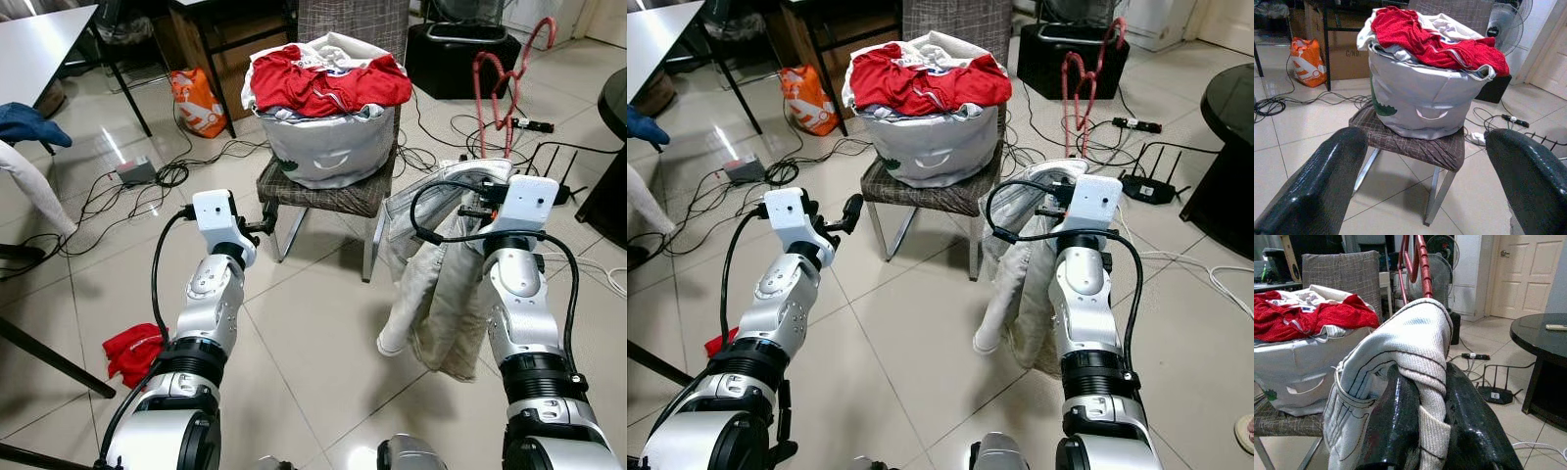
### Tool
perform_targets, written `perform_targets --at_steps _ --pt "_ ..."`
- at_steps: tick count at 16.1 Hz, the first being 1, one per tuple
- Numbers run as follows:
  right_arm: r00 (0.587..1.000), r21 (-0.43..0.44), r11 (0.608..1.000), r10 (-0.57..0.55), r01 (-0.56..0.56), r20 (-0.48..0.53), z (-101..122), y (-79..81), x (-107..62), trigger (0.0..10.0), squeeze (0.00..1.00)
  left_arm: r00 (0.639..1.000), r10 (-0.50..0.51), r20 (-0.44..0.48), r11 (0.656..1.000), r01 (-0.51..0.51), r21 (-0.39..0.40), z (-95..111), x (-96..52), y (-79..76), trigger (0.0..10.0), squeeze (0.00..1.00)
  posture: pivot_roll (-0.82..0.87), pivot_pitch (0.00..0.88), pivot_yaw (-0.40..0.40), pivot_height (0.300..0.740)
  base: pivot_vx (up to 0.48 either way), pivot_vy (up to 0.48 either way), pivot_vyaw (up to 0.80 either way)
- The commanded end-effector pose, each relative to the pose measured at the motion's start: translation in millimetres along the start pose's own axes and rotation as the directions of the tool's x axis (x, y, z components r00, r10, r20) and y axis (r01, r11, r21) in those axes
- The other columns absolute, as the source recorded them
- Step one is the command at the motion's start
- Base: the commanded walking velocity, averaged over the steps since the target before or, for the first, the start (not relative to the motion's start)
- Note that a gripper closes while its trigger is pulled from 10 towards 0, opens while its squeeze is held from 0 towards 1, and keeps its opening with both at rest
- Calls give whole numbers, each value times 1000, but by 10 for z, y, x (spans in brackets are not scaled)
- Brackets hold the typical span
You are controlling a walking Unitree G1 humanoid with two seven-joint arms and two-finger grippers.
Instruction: Hang hanger
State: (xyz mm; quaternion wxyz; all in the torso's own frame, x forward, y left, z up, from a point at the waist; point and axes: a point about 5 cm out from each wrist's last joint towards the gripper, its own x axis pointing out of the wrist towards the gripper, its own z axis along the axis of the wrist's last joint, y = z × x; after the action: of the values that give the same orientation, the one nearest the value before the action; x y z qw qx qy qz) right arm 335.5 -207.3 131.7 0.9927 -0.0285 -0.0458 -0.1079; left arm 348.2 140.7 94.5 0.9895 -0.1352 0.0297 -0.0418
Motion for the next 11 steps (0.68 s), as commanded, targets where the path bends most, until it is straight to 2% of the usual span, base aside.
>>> perform_targets --at_steps 1,5,7,8,9,10,11 --pt "999 2 1000 22 -23 43 119 66 52 10000 0 1000 10 -2 1000 -10 17 13 -7 38 10000 0 -203 0 125 740 0 0 0" --pt "997 -7 998 68 -68 21 85 110 39 10000 0 1000 -1 -17 999 2 39 -7 -11 44 10000 0 -205 0 126 740 0 0 0" --pt "988 5 988 152 -152 0 97 175 49 10000 0 1000 -2 -25 998 4 55 -1 3 81 10000 0 -208 0 124 740 0 0 0" --pt "969 20 970 244 -244 -27 106 238 55 10000 0 999 -7 -32 998 9 69 2 8 104 10000 0 -209 0 124 740 0 0 0" --pt "932 12 934 358 -358 -54 118 307 45 10000 0 999 -20 -43 997 23 80 -4 12 118 10000 0 -210 0 126 740 0 0 0" --pt "859 -12 861 506 -508 -78 168 348 6 10000 0 997 -47 -58 994 52 96 -6 16 140 10000 0 -212 0 126 740 0 0 0" --pt "833 -20 835 546 -550 -85 186 354 -9 10000 0 996 -55 -63 993 62 101 -7 17 147 10000 0 -212 0 126 740 0 0 0"
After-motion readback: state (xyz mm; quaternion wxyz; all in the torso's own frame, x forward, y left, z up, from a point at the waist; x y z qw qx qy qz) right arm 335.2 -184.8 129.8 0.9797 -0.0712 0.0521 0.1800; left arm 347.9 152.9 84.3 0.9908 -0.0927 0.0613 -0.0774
